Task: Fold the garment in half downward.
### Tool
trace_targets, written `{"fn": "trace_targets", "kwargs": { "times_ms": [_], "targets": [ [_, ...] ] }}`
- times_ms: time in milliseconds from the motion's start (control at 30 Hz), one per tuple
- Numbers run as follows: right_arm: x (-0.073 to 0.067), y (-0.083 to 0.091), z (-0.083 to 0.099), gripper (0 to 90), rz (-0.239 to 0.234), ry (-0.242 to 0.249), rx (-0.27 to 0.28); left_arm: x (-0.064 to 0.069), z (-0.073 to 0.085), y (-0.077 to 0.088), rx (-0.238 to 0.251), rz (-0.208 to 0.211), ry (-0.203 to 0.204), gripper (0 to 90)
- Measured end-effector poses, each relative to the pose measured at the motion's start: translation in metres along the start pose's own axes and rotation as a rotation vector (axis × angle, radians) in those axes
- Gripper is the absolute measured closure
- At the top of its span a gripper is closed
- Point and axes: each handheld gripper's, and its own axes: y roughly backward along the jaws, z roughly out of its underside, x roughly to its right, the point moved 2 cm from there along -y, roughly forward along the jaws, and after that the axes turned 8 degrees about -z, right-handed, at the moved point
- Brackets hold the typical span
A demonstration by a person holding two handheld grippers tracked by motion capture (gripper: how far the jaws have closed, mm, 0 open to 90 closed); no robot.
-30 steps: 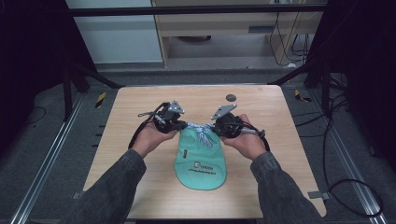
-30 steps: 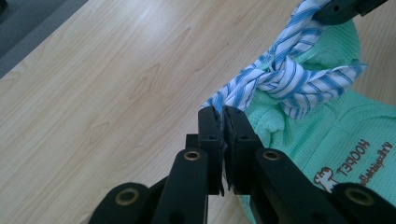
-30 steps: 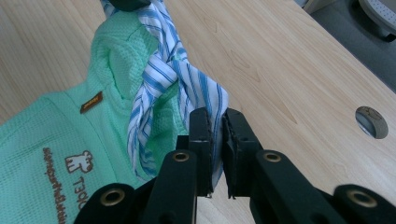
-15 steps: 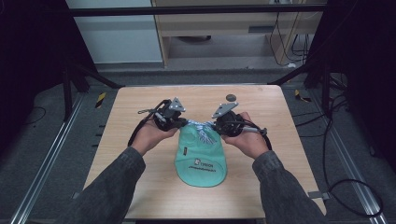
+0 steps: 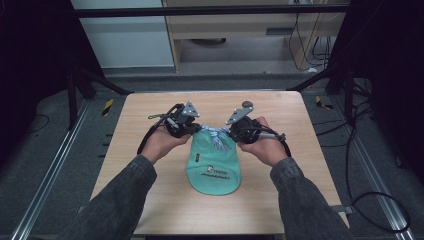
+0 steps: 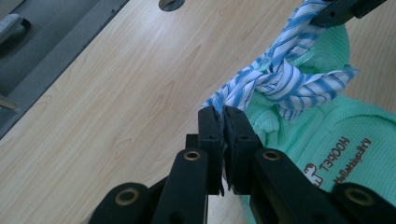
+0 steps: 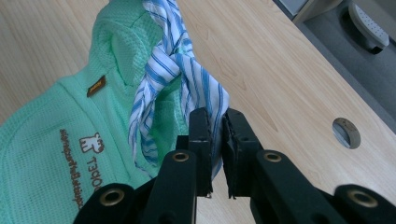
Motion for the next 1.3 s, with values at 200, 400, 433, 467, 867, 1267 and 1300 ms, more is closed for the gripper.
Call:
{"fn": "trace_targets", "kwargs": {
  "times_ms": [200,400,433,467,867,1267,1300],
  "targets": [
    [0.003,-0.003,-0.004,82.4,0.007,0.006,-0.012,-0.005,-0.002,-0.003,-0.01,0.0,-0.007,86.7],
    [0.009,-0.009,-0.008,82.9,0.015,0.006,-0.014,-0.012,-0.003,-0.006,-0.017,-0.015,-0.008,86.7],
    [0.01,-0.011,-0.009,82.9,0.011,0.008,-0.01,-0.012,-0.003,-0.006,-0.015,-0.017,-0.002,86.7],
    [0.011,-0.012,-0.009,82.9,0.011,0.008,-0.01,-0.014,-0.003,-0.006,-0.011,-0.024,0.003,86.7],
    [0.016,-0.022,-0.014,82.6,0.025,0.021,-0.008,-0.018,0.002,-0.013,-0.016,-0.055,0.002,86.7],
    [0.008,-0.022,0.0,82.4,0.013,0.039,-0.006,0.0,0.007,-0.012,-0.009,-0.072,-0.036,86.6],
    [0.007,-0.022,0.001,82.4,0.012,0.038,-0.005,0.001,0.008,-0.012,-0.007,-0.073,-0.037,86.6]
  ]
}}
